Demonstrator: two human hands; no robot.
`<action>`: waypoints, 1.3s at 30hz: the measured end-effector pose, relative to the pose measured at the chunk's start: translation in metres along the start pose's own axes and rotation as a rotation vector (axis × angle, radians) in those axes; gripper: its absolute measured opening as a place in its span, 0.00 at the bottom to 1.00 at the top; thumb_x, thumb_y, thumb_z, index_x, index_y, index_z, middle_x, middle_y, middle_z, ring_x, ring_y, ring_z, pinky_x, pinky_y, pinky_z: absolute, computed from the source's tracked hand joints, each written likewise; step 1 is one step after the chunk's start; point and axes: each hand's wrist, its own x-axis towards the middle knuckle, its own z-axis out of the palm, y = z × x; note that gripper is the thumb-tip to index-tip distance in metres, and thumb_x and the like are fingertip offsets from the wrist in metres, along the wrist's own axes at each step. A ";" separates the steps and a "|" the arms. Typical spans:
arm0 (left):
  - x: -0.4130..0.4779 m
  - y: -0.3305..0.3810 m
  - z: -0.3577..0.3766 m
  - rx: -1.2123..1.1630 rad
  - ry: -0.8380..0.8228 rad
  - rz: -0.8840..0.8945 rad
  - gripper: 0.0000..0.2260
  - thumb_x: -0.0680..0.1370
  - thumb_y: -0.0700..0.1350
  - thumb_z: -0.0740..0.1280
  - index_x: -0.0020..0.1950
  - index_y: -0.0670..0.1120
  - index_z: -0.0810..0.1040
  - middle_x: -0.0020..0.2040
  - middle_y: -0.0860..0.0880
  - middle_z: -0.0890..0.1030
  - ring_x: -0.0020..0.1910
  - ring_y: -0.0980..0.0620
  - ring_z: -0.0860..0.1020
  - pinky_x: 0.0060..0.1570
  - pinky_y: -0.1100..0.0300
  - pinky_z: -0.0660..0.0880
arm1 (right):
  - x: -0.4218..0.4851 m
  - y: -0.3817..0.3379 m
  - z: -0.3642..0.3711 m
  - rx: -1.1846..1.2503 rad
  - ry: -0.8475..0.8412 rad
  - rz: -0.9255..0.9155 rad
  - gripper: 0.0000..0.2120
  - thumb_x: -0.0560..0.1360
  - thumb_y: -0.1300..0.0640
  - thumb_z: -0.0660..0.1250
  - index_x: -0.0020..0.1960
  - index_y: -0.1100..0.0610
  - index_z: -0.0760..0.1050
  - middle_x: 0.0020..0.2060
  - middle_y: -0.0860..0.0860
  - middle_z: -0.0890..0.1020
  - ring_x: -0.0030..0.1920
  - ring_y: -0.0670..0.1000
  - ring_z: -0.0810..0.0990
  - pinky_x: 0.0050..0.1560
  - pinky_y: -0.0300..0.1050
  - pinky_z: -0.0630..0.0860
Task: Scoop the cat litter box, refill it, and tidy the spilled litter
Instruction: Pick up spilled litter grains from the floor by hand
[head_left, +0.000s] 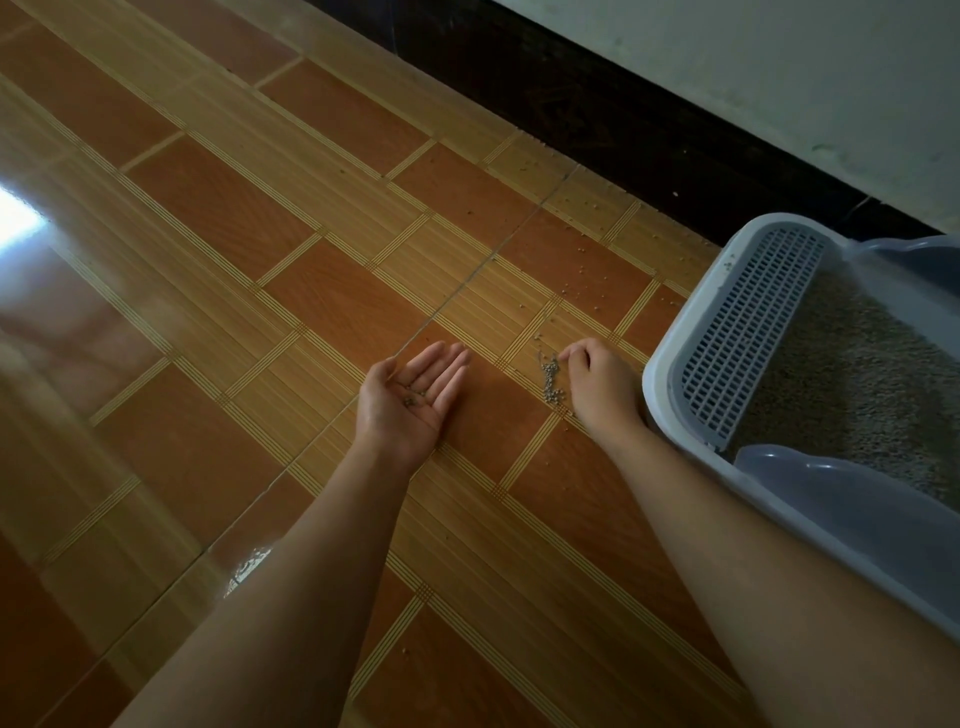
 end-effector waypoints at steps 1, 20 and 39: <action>0.001 -0.001 0.000 0.002 -0.002 -0.004 0.23 0.82 0.47 0.48 0.55 0.33 0.76 0.52 0.35 0.81 0.49 0.41 0.83 0.53 0.52 0.78 | 0.001 0.001 0.001 0.037 0.001 0.010 0.12 0.81 0.59 0.52 0.52 0.58 0.74 0.33 0.46 0.73 0.28 0.44 0.69 0.26 0.35 0.63; 0.004 -0.014 0.009 0.064 0.040 -0.008 0.21 0.82 0.49 0.50 0.54 0.35 0.76 0.47 0.38 0.83 0.47 0.44 0.82 0.48 0.54 0.80 | -0.018 -0.057 0.007 0.432 -0.345 0.019 0.13 0.80 0.59 0.54 0.41 0.58 0.74 0.38 0.52 0.79 0.39 0.49 0.78 0.45 0.42 0.78; 0.010 -0.010 -0.001 0.011 0.030 0.014 0.21 0.82 0.44 0.50 0.41 0.37 0.79 0.38 0.42 0.81 0.36 0.49 0.82 0.34 0.59 0.81 | -0.040 -0.065 0.025 0.033 -0.143 -0.541 0.15 0.81 0.55 0.53 0.57 0.58 0.77 0.53 0.53 0.80 0.52 0.50 0.77 0.52 0.42 0.75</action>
